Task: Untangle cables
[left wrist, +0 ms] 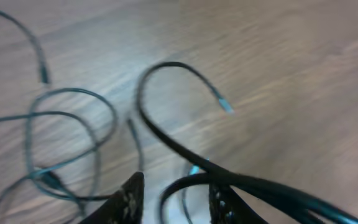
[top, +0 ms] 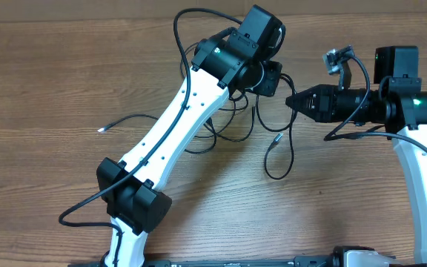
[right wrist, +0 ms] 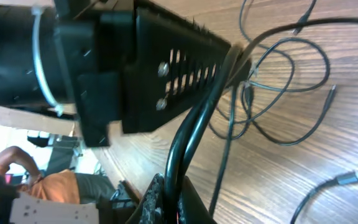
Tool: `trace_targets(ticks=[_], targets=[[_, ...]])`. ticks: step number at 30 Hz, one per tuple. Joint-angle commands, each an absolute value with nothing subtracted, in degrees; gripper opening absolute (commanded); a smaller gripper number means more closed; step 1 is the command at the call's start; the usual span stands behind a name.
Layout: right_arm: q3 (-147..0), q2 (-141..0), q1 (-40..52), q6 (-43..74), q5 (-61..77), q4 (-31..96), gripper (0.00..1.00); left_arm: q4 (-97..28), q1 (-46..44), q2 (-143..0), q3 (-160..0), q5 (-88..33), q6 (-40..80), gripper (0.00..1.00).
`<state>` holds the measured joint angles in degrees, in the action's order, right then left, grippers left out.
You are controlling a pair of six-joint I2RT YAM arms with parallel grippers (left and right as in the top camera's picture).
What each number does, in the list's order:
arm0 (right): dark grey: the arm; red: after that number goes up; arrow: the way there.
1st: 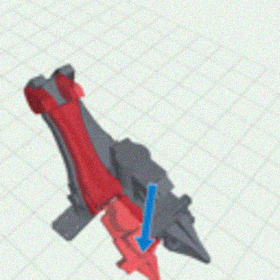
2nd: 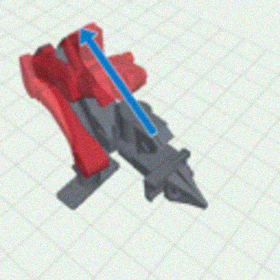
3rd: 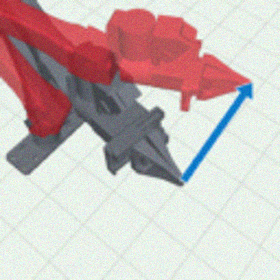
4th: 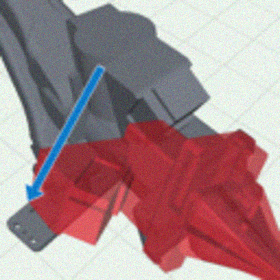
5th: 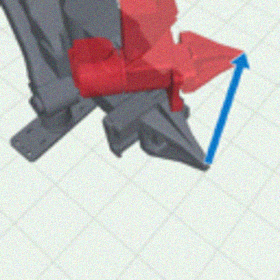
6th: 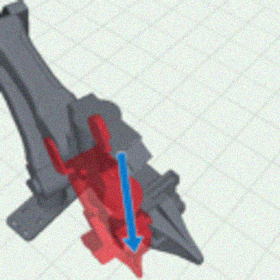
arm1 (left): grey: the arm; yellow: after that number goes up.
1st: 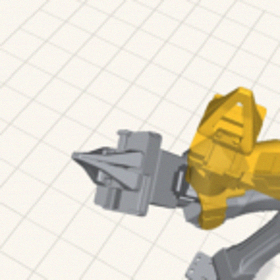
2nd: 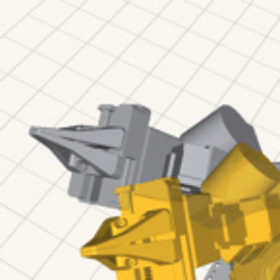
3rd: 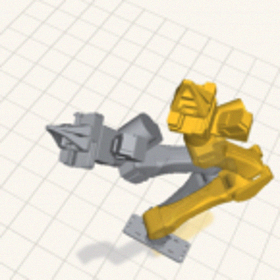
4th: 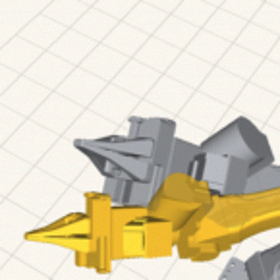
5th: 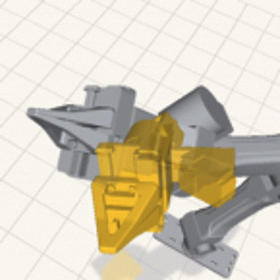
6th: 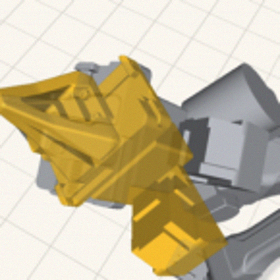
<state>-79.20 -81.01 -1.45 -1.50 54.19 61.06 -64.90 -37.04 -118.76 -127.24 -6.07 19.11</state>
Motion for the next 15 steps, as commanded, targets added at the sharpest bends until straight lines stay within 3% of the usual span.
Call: trace_targets(ticks=[1, 8, 15], targets=[[-80.60, -80.82, -1.17, -1.91, 56.90, 61.69, 0.04, -64.62, -36.64, -117.95, -128.75, 3.88, 17.69, 0.40], [-80.60, -80.82, -1.17, -1.91, 57.82, 63.92, 0.04, -64.25, -36.01, -117.95, -128.75, 2.55, 17.72, 0.54], [-80.60, -80.82, -1.17, -1.91, 59.94, 63.88, 0.04, -66.96, -35.92, -117.97, -128.73, -7.97, 15.16, 0.55]])
